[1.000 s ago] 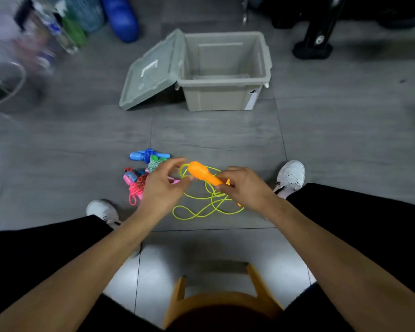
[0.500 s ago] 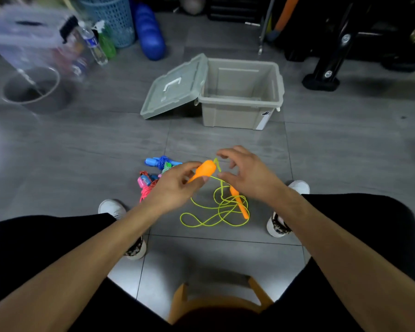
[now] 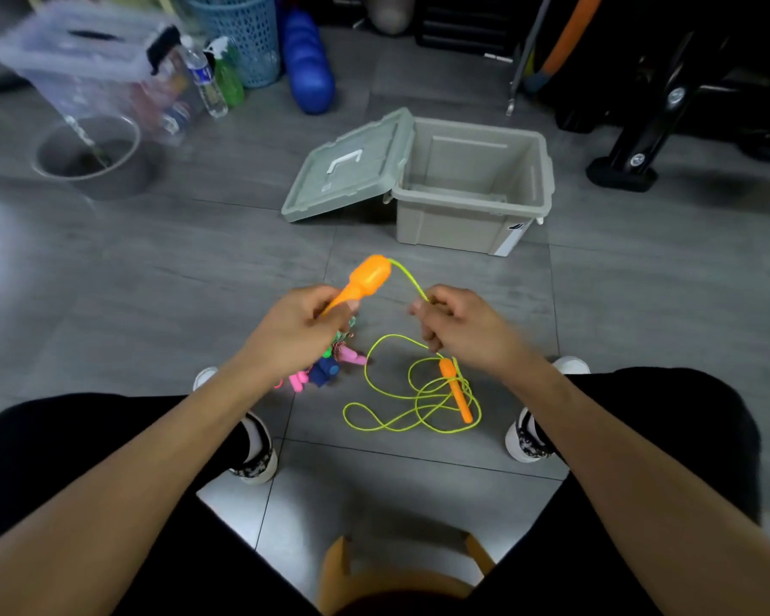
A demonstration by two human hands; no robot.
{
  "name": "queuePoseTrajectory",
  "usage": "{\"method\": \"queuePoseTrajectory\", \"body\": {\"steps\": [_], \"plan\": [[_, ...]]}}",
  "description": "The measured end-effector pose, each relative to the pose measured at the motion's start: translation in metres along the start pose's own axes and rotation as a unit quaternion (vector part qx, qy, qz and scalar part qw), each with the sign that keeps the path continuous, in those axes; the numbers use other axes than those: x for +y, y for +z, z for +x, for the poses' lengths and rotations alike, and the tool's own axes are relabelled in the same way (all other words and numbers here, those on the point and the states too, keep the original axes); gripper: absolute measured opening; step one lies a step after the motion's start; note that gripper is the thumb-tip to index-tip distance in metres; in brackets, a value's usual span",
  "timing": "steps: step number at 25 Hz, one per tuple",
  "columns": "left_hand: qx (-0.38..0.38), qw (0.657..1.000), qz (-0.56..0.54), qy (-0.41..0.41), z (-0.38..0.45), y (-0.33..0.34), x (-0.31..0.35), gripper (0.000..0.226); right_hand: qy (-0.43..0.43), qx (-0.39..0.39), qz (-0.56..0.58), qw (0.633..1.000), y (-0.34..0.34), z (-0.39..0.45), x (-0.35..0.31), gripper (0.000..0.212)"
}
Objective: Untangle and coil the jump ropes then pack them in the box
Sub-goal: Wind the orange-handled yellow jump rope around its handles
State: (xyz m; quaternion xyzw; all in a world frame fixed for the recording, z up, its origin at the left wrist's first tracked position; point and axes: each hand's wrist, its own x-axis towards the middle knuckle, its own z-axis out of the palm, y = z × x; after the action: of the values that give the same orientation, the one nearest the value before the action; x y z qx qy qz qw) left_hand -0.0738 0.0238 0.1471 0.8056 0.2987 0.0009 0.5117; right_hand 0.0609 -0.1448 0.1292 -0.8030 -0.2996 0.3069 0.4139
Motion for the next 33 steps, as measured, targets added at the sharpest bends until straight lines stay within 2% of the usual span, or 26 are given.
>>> {"method": "queuePoseTrajectory", "body": {"steps": [1, 3, 4, 6, 7, 9, 10, 12, 14, 18, 19, 22, 24, 25, 26, 27, 29, 30, 31, 33], "plan": [[0.053, 0.994, -0.087, -0.04, 0.006, -0.002, 0.001, 0.019, 0.011, 0.002, -0.026, 1.0, 0.003, 0.001, 0.0, 0.024], [0.149, 0.956, -0.231, -0.104, 0.022, -0.008, -0.001, 0.014, -0.006, -0.028, -0.116, 0.993, 0.006, -0.005, 0.004, 0.025], [0.181, 0.943, -0.249, -0.126, 0.029, -0.011, -0.006, 0.019, -0.038, -0.034, -0.167, 0.985, 0.009, -0.008, 0.006, 0.024], [0.193, 0.95, -0.2, -0.142, 0.034, -0.012, -0.012, 0.018, -0.106, 0.014, -0.22, 0.97, 0.012, -0.013, 0.009, 0.021], [0.175, 0.963, -0.162, -0.126, 0.034, -0.009, -0.014, 0.014, -0.126, 0.053, -0.22, 0.966, 0.013, -0.013, 0.009, 0.02], [0.113, 0.987, -0.102, -0.06, 0.027, 0.001, -0.007, 0.025, -0.141, 0.094, -0.218, 0.961, 0.011, -0.01, 0.007, 0.021], [0.07, 0.993, -0.087, -0.027, 0.02, 0.007, -0.001, 0.026, -0.15, 0.088, -0.222, 0.959, 0.009, -0.009, 0.005, 0.021], [-0.013, 0.997, -0.063, 0.035, 0.006, 0.017, 0.009, 0.015, -0.185, 0.045, -0.211, 0.959, 0.009, -0.011, 0.001, 0.019], [-0.035, 0.995, -0.005, 0.098, 0.001, 0.024, 0.009, 0.011, -0.202, 0.016, -0.178, 0.963, 0.008, -0.015, -0.003, 0.017], [0.039, 0.982, 0.131, 0.133, 0.004, 0.027, 0.006, 0.007, -0.118, 0.003, -0.122, 0.985, 0.004, -0.018, -0.008, 0.014], [0.05, 0.981, 0.137, 0.128, 0.004, 0.026, 0.009, 0.009, -0.088, -0.008, -0.113, 0.99, 0.004, -0.018, -0.006, 0.015], [0.101, 0.993, 0.026, 0.055, 0.008, 0.018, 0.014, 0.013, 0.017, -0.118, -0.104, 0.987, 0.0, -0.019, 0.004, 0.021], [0.15, 0.988, -0.023, 0.002, 0.015, 0.01, 0.009, 0.016, 0.065, -0.184, -0.17, 0.966, -0.003, -0.017, 0.012, 0.023], [0.161, 0.986, -0.022, -0.025, 0.018, 0.008, 0.004, 0.015, 0.064, -0.179, -0.212, 0.959, -0.005, -0.016, 0.013, 0.023], [0.158, 0.986, 0.004, -0.054, 0.02, 0.007, 0.0, 0.015, 0.04, -0.138, -0.242, 0.96, -0.006, -0.014, 0.012, 0.024], [0.141, 0.986, 0.038, -0.082, 0.021, 0.008, -0.005, 0.015, 0.0, -0.065, -0.239, 0.969, -0.006, -0.012, 0.01, 0.025], [0.08, 0.986, 0.054, -0.138, 0.019, 0.013, -0.013, 0.021, -0.077, 0.108, -0.136, 0.982, -0.008, -0.011, 0.003, 0.018], [0.048, 0.986, 0.034, -0.158, 0.016, 0.016, -0.012, 0.023, -0.108, 0.167, -0.096, 0.975, -0.009, -0.011, -0.002, 0.015], [0.033, 0.986, 0.012, -0.161, 0.014, 0.017, -0.01, 0.023, -0.129, 0.189, -0.085, 0.97, -0.011, -0.01, -0.005, 0.014], [0.051, 0.993, 0.004, -0.103, 0.01, 0.017, 0.0, 0.021, -0.137, 0.155, -0.122, 0.971, -0.012, -0.007, -0.006, 0.014]]}}
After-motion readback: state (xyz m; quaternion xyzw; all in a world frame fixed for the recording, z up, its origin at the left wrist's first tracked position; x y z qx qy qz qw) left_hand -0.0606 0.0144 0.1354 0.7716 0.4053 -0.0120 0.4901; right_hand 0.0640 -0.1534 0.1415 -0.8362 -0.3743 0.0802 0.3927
